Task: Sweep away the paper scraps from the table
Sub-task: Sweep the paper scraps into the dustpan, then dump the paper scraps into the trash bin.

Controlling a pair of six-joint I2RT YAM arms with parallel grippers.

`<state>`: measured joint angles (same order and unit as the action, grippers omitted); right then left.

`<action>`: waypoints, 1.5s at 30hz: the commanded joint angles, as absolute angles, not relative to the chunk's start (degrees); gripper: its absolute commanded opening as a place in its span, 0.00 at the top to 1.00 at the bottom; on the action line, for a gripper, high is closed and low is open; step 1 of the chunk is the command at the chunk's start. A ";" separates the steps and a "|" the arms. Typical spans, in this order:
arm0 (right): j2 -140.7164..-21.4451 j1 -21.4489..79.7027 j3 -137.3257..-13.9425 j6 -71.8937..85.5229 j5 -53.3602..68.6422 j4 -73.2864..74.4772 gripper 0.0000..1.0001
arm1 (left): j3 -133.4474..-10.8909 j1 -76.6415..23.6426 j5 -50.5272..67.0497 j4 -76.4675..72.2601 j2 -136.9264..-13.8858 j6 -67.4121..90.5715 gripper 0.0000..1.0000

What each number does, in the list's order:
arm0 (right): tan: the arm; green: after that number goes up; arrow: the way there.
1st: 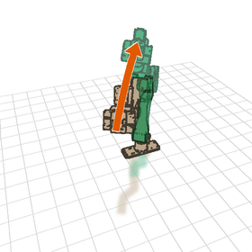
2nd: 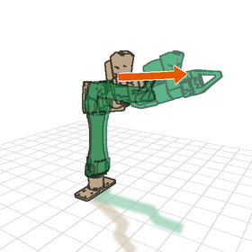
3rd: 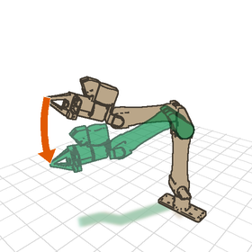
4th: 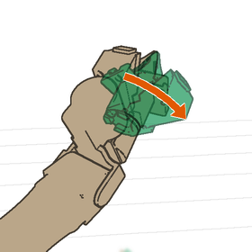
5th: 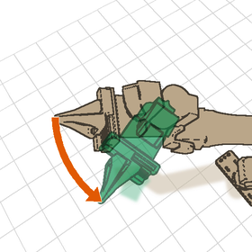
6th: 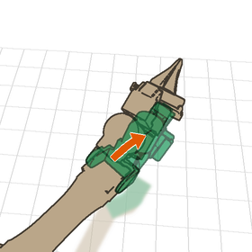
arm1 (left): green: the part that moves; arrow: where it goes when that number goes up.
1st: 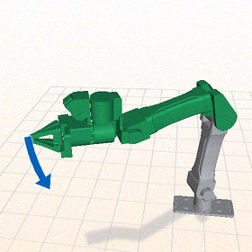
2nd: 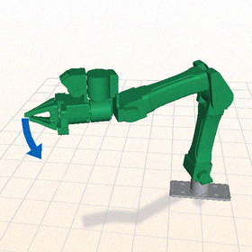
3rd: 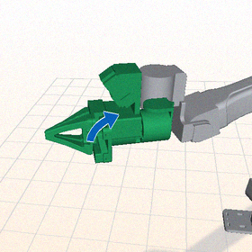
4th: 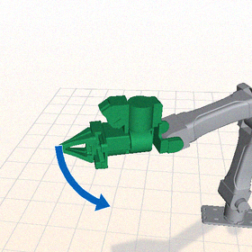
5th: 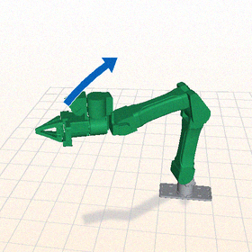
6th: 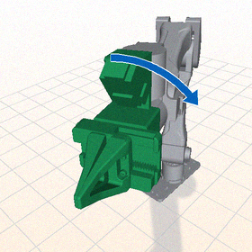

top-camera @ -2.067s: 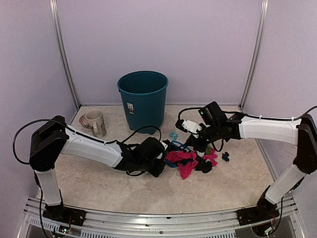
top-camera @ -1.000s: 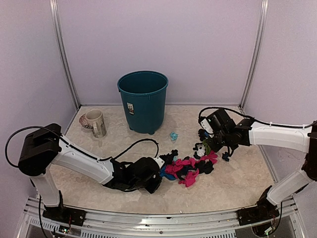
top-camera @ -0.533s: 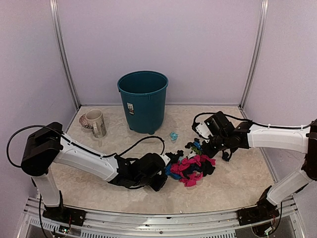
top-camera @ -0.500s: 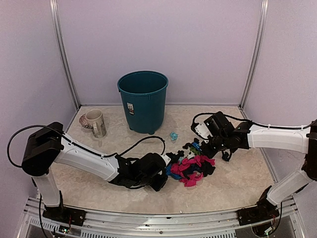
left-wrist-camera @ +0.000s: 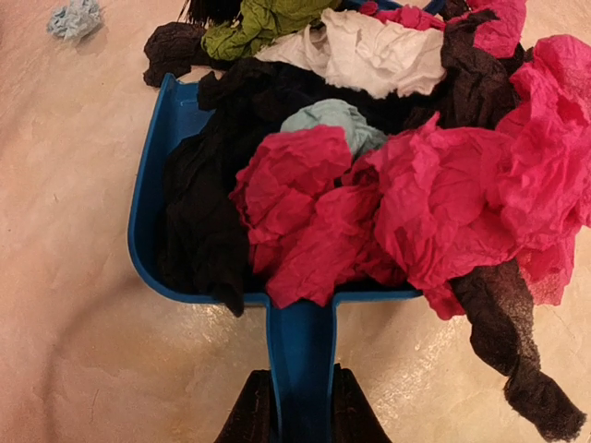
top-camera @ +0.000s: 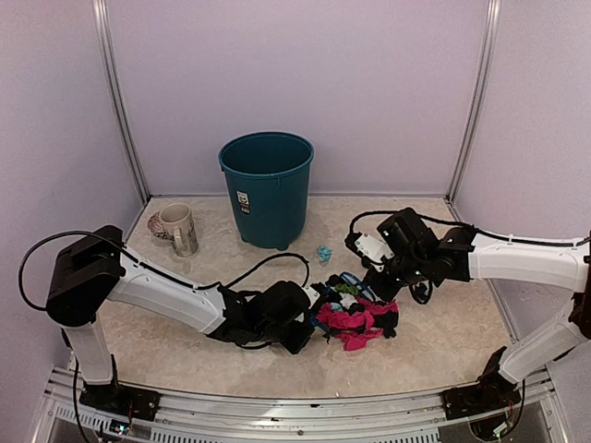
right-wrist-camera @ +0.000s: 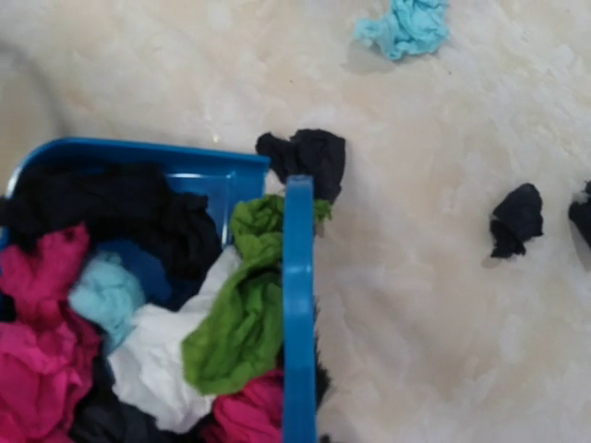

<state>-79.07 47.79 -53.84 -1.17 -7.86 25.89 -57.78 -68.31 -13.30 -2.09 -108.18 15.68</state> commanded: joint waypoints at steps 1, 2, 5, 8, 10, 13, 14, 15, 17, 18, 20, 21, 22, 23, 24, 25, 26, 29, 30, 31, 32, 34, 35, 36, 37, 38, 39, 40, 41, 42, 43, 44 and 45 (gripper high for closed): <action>-75.88 48.41 -55.73 0.40 -7.89 27.68 1.00 | -55.74 -67.93 -13.24 -3.78 -107.48 14.76 1.00; -75.51 48.42 -55.95 0.56 -8.40 27.82 1.00 | -55.11 -67.93 -13.38 -4.71 -107.15 14.70 1.00; -74.25 48.43 -56.27 1.04 -11.09 28.01 1.00 | -53.79 -67.85 -13.72 -6.51 -106.26 14.49 1.00; -72.53 48.42 -56.32 1.76 -14.46 28.42 1.00 | -52.84 -67.91 -14.44 -7.67 -104.92 14.35 1.00; -71.31 48.43 -56.16 2.39 -17.03 28.55 1.00 | -52.22 -67.89 -14.94 -8.41 -103.97 14.17 1.00; -69.62 48.43 -55.46 3.21 -20.67 28.81 1.00 | -51.55 -67.93 -15.88 -9.00 -102.72 13.98 1.00; -69.12 48.41 -55.16 3.38 -21.61 28.82 1.00 | -51.51 -67.93 -16.17 -8.90 -102.44 13.92 1.00; -68.64 48.35 -54.97 3.61 -22.75 28.90 1.00 | -51.55 -67.94 -16.50 -8.74 -102.09 13.85 1.00; -67.65 48.32 -54.16 4.07 -24.37 28.80 1.00 | -51.48 -67.87 -16.68 -8.41 -101.48 13.72 1.00; -67.20 48.27 -53.73 4.35 -25.09 28.67 1.00 | -51.46 -67.90 -16.82 -8.24 -101.14 13.72 1.00; -66.36 47.98 -52.70 5.08 -26.25 28.37 1.00 | -51.57 -67.82 -17.01 -7.72 -100.41 13.71 1.00; -65.89 47.79 -52.16 5.29 -26.56 28.07 1.00 | -51.57 -67.85 -17.02 -7.49 -99.98 13.75 1.00; -65.25 47.53 -51.55 5.42 -26.78 27.62 1.00 | -51.59 -67.84 -17.09 -7.28 -99.36 13.72 1.00; -64.82 47.28 -51.09 5.67 -26.78 27.16 1.00 | -51.64 -67.81 -17.13 -6.91 -98.86 13.71 1.00; -64.37 46.94 -50.52 5.79 -26.74 26.70 1.00 | -51.79 -67.77 -17.10 -6.48 -98.42 13.65 1.00; -63.88 46.61 -49.73 5.90 -26.75 26.22 1.00 | -51.99 -67.76 -17.18 -5.90 -97.95 13.64 1.00; -63.37 46.20 -49.22 6.18 -26.73 25.77 1.00 | -52.15 -67.70 -17.15 -5.44 -97.47 13.62 1.00; -61.72 44.73 -47.55 6.96 -25.80 24.04 1.00 | -53.52 -67.24 -16.94 -2.71 -96.46 13.68 1.00; -61.17 44.14 -47.07 7.09 -25.41 23.40 1.00 | -54.11 -67.12 -16.96 -1.27 -96.11 13.66 1.00; -60.66 43.60 -46.57 7.24 -24.95 22.93 1.00 | -54.51 -67.00 -17.01 -0.46 -95.63 13.64 1.00; -60.16 43.03 -46.24 7.29 -24.28 22.62 1.00 | -54.83 -66.86 -16.95 0.03 -95.09 13.38 1.00; -59.50 42.28 -45.70 7.34 -23.79 22.26 1.00 | -55.42 -66.61 -16.52 1.30 -94.11 13.38 1.00; -59.24 42.01 -45.42 7.33 -23.69 22.22 1.00 | -55.90 -66.31 -16.41 1.95 -93.71 13.36 1.00; -58.97 41.81 -45.22 7.34 -23.65 22.10 1.00 | -56.28 -66.15 -16.40 2.61 -93.36 13.46 1.00; -58.75 41.69 -44.96 7.38 -23.46 21.88 1.00 | -56.64 -65.95 -16.45 3.12 -93.04 13.44 1.00; -58.45 41.59 -44.73 7.31 -23.27 21.71 1.00 | -56.95 -65.92 -16.62 3.43 -92.62 13.36 1.00; -58.31 41.51 -44.52 7.30 -23.00 21.53 1.00 | -57.06 -65.91 -16.85 3.55 -92.17 13.24 1.00; -58.13 41.44 -44.36 7.30 -22.84 21.46 1.00 | -57.20 -65.84 -16.99 3.52 -91.66 13.12 1.00; -58.08 41.40 -44.19 7.27 -22.79 21.39 1.00 | -57.28 -65.77 -17.04 3.52 -91.14 13.01 1.00; -57.98 41.35 -44.06 7.25 -22.66 21.36 1.00 | -57.30 -65.62 -17.05 3.52 -90.74 12.93 1.00; -57.86 41.31 -43.92 7.21 -22.43 21.24 1.00 | -57.45 -65.47 -17.05 3.49 -90.33 12.91 1.00; -57.69 41.32 -43.80 7.21 -22.24 21.19 1.00 | -57.62 -65.40 -17.05 3.51 -89.85 12.94 1.00; -57.54 41.31 -43.65 7.22 -22.05 21.13 1.00 | -57.79 -65.29 -17.05 3.64 -89.52 12.92 1.00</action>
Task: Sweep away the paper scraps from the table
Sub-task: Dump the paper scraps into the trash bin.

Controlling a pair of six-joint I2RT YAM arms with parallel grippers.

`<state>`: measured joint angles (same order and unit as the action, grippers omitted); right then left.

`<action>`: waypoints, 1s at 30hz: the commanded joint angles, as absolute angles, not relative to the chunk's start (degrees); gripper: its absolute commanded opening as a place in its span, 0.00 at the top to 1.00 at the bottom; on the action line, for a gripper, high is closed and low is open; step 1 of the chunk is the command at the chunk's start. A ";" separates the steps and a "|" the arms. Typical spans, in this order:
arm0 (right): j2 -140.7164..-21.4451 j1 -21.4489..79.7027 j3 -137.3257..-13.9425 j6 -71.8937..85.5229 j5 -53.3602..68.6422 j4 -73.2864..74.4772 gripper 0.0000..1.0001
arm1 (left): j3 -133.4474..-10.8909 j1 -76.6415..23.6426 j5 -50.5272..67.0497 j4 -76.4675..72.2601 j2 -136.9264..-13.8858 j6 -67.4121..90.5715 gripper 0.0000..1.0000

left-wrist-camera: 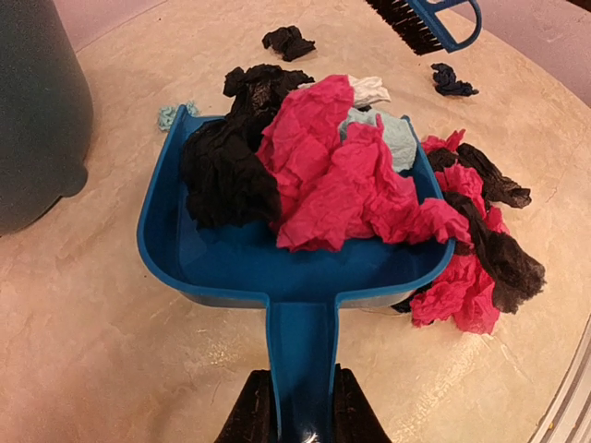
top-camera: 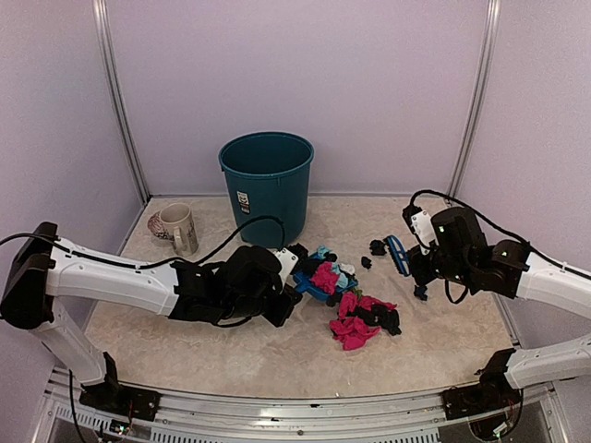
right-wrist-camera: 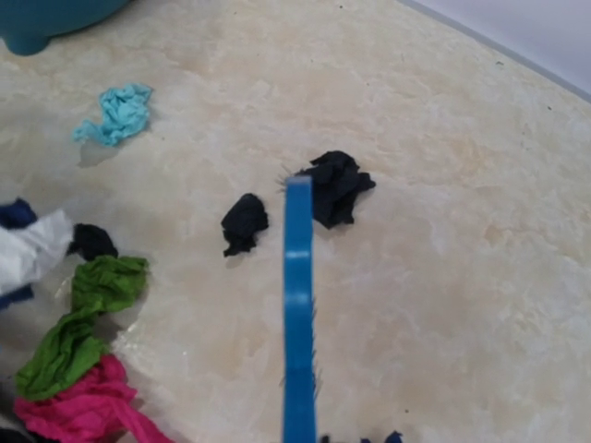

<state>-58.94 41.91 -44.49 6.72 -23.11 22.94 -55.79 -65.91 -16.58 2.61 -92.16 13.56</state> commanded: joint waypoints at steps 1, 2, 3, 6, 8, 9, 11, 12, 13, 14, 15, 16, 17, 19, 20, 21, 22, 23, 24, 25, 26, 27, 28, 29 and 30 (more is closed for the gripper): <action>-57.37 41.31 -43.58 7.29 -22.05 21.10 1.00 | -58.01 -65.24 -17.12 3.79 -89.16 12.84 1.00; -57.17 41.31 -43.36 7.29 -22.05 21.04 1.00 | -58.31 -65.22 -17.14 4.02 -88.86 12.69 1.00; -56.91 41.31 -43.19 7.28 -22.14 20.92 1.00 | -58.79 -65.09 -17.20 4.44 -88.57 12.51 1.00; -56.32 41.31 -42.86 7.29 -22.08 21.01 1.00 | -61.00 -64.66 -17.23 6.56 -87.86 12.27 1.00; -55.90 41.31 -42.51 7.44 -22.10 20.88 1.00 | -62.49 -64.27 -17.20 8.20 -87.41 12.01 1.00; -55.71 41.25 -42.32 7.53 -22.02 20.85 1.00 | -63.23 -64.10 -17.37 8.99 -87.15 11.91 1.00; -55.42 41.24 -41.87 7.64 -21.89 20.60 1.00 | -64.63 -63.84 -17.59 10.36 -86.57 11.34 1.00; -55.33 41.22 -41.65 7.65 -21.87 20.43 1.00 | -65.30 -63.63 -17.77 10.96 -86.31 11.14 1.00; -55.31 41.22 -41.53 7.71 -21.78 20.40 1.00 | -66.10 -63.40 -17.91 11.73 -85.99 11.02 1.00; -55.33 41.22 -41.42 7.81 -21.72 20.33 1.00 | -66.90 -63.04 -17.84 12.41 -85.65 10.85 1.00; -55.22 41.22 -41.29 7.90 -21.72 20.26 1.00 | -67.80 -62.64 -17.60 13.14 -85.35 10.77 1.00; -55.20 41.23 -41.19 7.91 -21.69 20.09 1.00 | -68.80 -62.12 -17.24 14.08 -85.13 10.75 1.00; -55.16 41.22 -41.02 7.96 -21.59 19.94 1.00 | -69.77 -61.65 -16.74 15.02 -85.00 10.62 1.00; -54.95 41.22 -40.67 8.08 -21.38 19.49 1.00 | -72.11 -60.92 -16.40 16.89 -84.71 10.19 1.00; -54.91 41.26 -40.56 8.08 -21.31 19.31 1.00 | -73.24 -60.48 -16.52 17.81 -84.65 10.01 1.00; -54.85 41.23 -40.40 8.11 -21.23 19.19 1.00 | -74.42 -59.93 -16.52 18.89 -84.71 9.60 1.00; -54.86 41.22 -40.28 8.15 -21.21 19.05 1.00 | -75.57 -59.49 -16.63 19.93 -84.72 9.40 1.00; -54.86 41.22 -40.24 8.22 -21.16 18.85 1.00 | -76.79 -59.12 -16.81 20.78 -84.75 9.07 1.00; -54.85 41.22 -40.10 8.20 -21.03 18.75 1.00 | -78.02 -58.75 -17.10 21.75 -84.83 8.66 1.00; -54.84 41.24 -40.05 8.30 -20.96 18.58 1.00 | -79.23 -58.39 -17.39 22.52 -84.89 8.23 1.00; -54.77 41.22 -39.88 8.32 -20.89 18.31 1.00 | -80.52 -57.98 -17.75 23.38 -85.04 7.81 1.00; -54.82 41.22 -39.79 8.34 -20.80 18.14 1.00 | -81.78 -57.52 -17.94 24.26 -85.12 7.34 1.00; -54.84 41.22 -39.61 8.41 -20.70 18.03 1.00 | -83.80 -56.99 -18.19 25.55 -85.28 7.01 1.00; -54.91 41.23 -39.54 8.43 -20.66 17.93 1.00 | -85.36 -56.35 -18.34 26.52 -85.52 6.77 1.00; -54.93 41.22 -39.48 8.44 -20.73 17.82 1.00 | -86.80 -55.63 -18.20 27.33 -85.78 6.43 1.00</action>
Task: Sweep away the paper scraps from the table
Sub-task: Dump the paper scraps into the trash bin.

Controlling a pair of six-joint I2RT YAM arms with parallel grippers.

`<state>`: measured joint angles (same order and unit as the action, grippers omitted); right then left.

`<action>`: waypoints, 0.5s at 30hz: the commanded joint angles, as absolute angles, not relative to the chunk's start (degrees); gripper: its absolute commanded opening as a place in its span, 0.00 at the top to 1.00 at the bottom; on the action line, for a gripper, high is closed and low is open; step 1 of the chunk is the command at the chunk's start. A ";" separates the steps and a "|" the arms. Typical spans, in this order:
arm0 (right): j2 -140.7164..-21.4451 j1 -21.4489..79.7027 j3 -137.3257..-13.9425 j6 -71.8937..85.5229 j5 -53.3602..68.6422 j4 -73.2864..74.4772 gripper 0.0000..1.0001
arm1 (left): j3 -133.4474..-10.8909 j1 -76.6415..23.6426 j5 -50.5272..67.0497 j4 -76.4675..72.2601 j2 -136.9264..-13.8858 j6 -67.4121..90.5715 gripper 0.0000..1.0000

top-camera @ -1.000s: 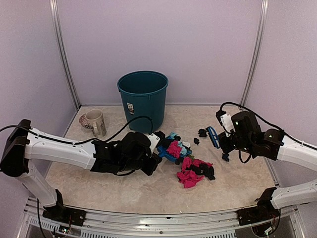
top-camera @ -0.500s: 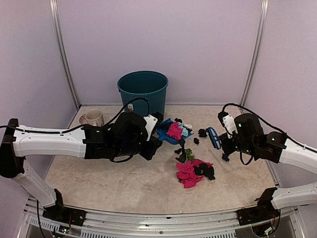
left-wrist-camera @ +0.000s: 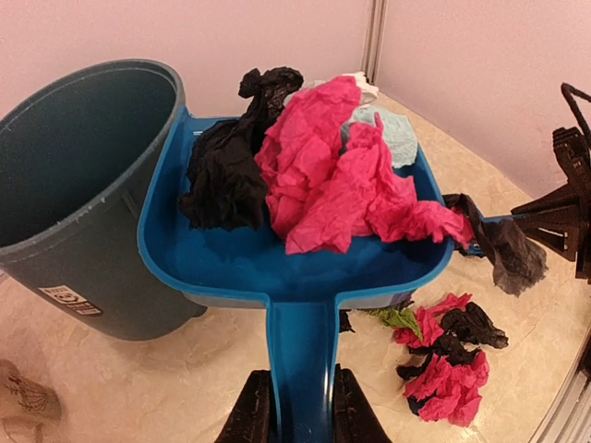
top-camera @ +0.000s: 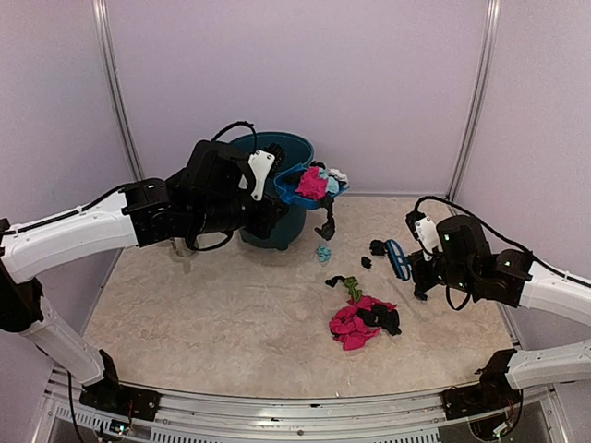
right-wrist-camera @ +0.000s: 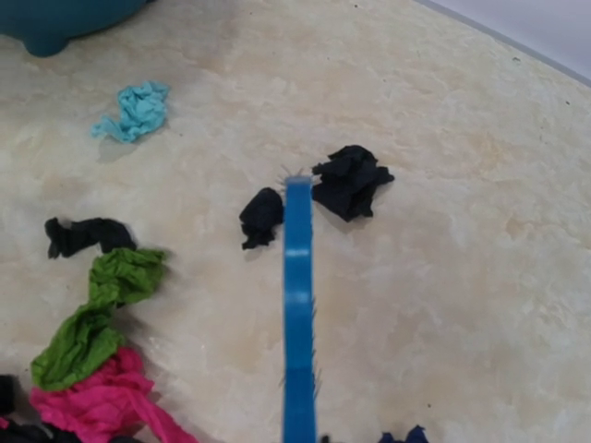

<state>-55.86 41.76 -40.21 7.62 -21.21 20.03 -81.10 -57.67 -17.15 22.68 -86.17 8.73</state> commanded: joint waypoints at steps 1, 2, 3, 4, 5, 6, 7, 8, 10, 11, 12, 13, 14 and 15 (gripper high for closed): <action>-54.93 41.23 -39.34 8.44 -20.71 17.66 1.00 | -88.45 -54.91 -18.00 28.36 -86.08 6.11 1.00; -54.95 41.22 -39.15 8.51 -20.63 17.47 1.00 | -90.09 -54.03 -17.94 29.24 -86.38 5.98 1.00; -54.95 41.22 -39.04 8.59 -20.45 17.37 1.00 | -91.63 -53.29 -17.81 29.95 -86.82 5.64 1.00; -54.94 41.22 -38.88 8.65 -20.40 17.16 1.00 | -93.28 -52.52 -17.37 30.77 -87.21 5.23 1.00; -54.94 41.22 -38.75 8.70 -20.42 17.04 1.00 | -94.91 -51.63 -16.87 31.51 -87.73 4.73 1.00; -54.96 41.22 -38.66 8.73 -20.31 16.99 1.00 | -96.98 -50.82 -16.78 32.42 -88.49 4.44 1.00; -54.95 41.22 -38.57 8.77 -20.20 16.89 1.00 | -99.05 -49.88 -16.53 33.40 -89.21 4.13 1.00; -54.93 41.22 -38.44 8.73 -19.99 16.80 1.00 | -101.13 -48.98 -16.34 34.27 -90.08 3.86 1.00; -54.99 41.22 -38.41 8.89 -19.86 16.91 1.00 | -105.48 -46.69 -16.37 36.07 -92.32 3.49 1.00; -54.88 41.26 -38.42 9.01 -19.81 16.96 1.00 | -107.05 -45.96 -16.35 36.53 -93.11 3.14 1.00; -54.78 41.23 -38.41 9.05 -19.70 17.01 1.00 | -108.39 -45.24 -16.52 36.79 -93.94 2.73 1.00; -54.64 41.22 -38.33 8.98 -19.73 16.92 1.00 | -109.61 -44.49 -17.02 37.15 -94.85 2.39 1.00; -54.51 41.22 -38.26 9.05 -19.67 16.86 1.00 | -110.94 -43.87 -17.95 37.58 -95.90 1.92 1.00; -54.43 41.22 -38.24 9.06 -19.56 16.80 1.00 | -112.13 -43.18 -19.18 38.06 -97.08 1.41 1.00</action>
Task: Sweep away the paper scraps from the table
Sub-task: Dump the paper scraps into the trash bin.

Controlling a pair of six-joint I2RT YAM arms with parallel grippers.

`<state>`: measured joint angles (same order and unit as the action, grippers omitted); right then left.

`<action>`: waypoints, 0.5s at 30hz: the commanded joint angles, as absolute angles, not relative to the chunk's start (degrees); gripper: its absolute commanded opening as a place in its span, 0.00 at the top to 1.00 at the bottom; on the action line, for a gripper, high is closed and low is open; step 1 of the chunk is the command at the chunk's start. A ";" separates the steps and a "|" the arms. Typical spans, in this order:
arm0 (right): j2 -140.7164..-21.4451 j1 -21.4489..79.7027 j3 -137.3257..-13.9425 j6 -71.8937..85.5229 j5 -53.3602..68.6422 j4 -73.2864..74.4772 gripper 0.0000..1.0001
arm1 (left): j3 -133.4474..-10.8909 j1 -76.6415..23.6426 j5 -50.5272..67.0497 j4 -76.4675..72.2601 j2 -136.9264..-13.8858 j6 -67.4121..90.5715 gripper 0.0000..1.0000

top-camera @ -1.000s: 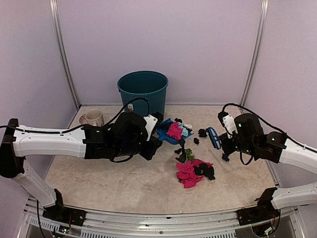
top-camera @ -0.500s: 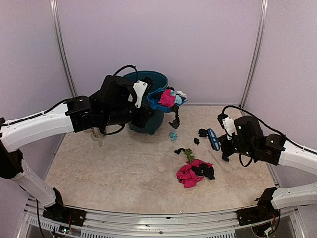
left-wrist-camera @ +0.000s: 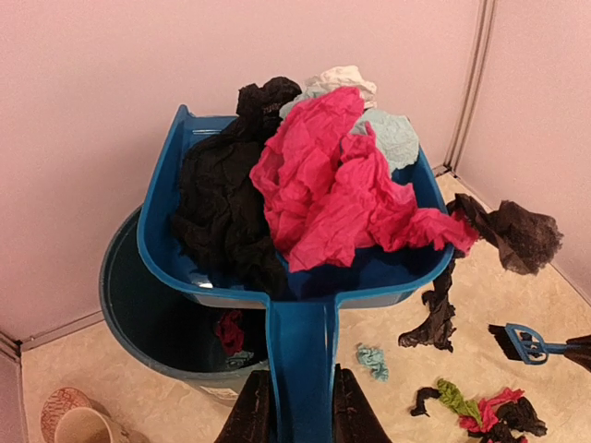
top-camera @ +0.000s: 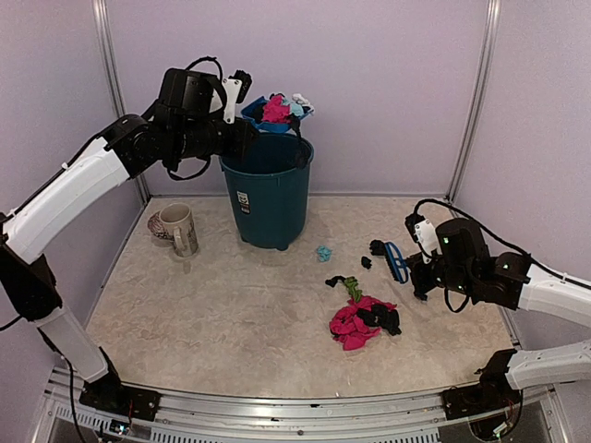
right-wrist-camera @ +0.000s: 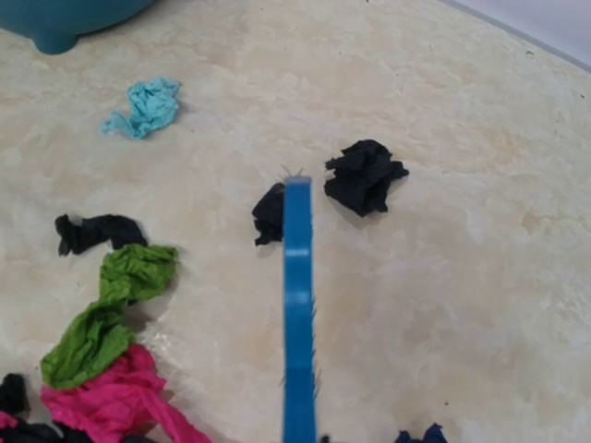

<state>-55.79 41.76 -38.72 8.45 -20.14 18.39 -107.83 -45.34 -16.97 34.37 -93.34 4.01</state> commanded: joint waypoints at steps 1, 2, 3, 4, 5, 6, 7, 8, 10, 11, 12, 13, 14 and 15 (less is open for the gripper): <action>-54.36 41.22 -38.17 9.02 -19.50 16.71 1.00 | -113.24 -42.63 -20.42 38.40 -98.10 0.94 1.00; -54.42 41.22 -38.15 8.97 -19.43 16.72 1.00 | -114.10 -42.07 -21.57 38.53 -99.11 0.50 1.00; -54.41 41.22 -38.14 8.99 -19.36 16.75 1.00 | -114.64 -41.61 -22.61 38.59 -99.86 0.05 1.00; -54.40 41.22 -38.19 9.01 -19.29 16.79 1.00 | -115.02 -41.36 -23.54 38.35 -100.57 -0.39 1.00; -54.34 41.23 -38.15 8.95 -19.18 16.84 1.00 | -115.31 -41.12 -24.38 38.02 -101.17 -0.84 1.00; -54.32 41.22 -38.15 8.96 -19.23 16.83 1.00 | -115.55 -40.93 -24.91 37.82 -101.74 -1.28 1.00; -54.24 41.24 -38.07 8.89 -19.25 16.83 1.00 | -115.91 -40.88 -25.60 37.68 -102.42 -1.83 1.00; -54.04 41.22 -37.99 8.87 -19.29 16.74 1.00 | -116.05 -40.79 -26.55 37.56 -102.98 -2.44 1.00; -53.69 41.22 -37.79 8.84 -19.15 16.53 1.00 | -116.19 -40.53 -28.18 37.63 -104.01 -3.57 1.00; -53.39 41.22 -37.59 8.87 -19.16 16.55 1.00 | -116.20 -40.44 -28.91 37.82 -104.39 -4.15 1.00; -53.17 41.22 -37.39 8.73 -19.12 16.43 1.00 | -116.07 -40.43 -29.77 37.94 -104.71 -4.77 1.00; -52.95 41.22 -37.18 8.75 -19.21 16.31 1.00 | -115.96 -40.43 -30.66 38.01 -105.02 -5.32 1.00; -52.65 41.20 -37.07 8.65 -19.17 16.19 1.00 | -115.98 -40.43 -31.47 38.19 -105.37 -5.82 1.00; -52.48 41.22 -36.98 8.53 -19.12 16.17 1.00 | -115.93 -40.43 -32.39 38.37 -105.69 -6.35 1.00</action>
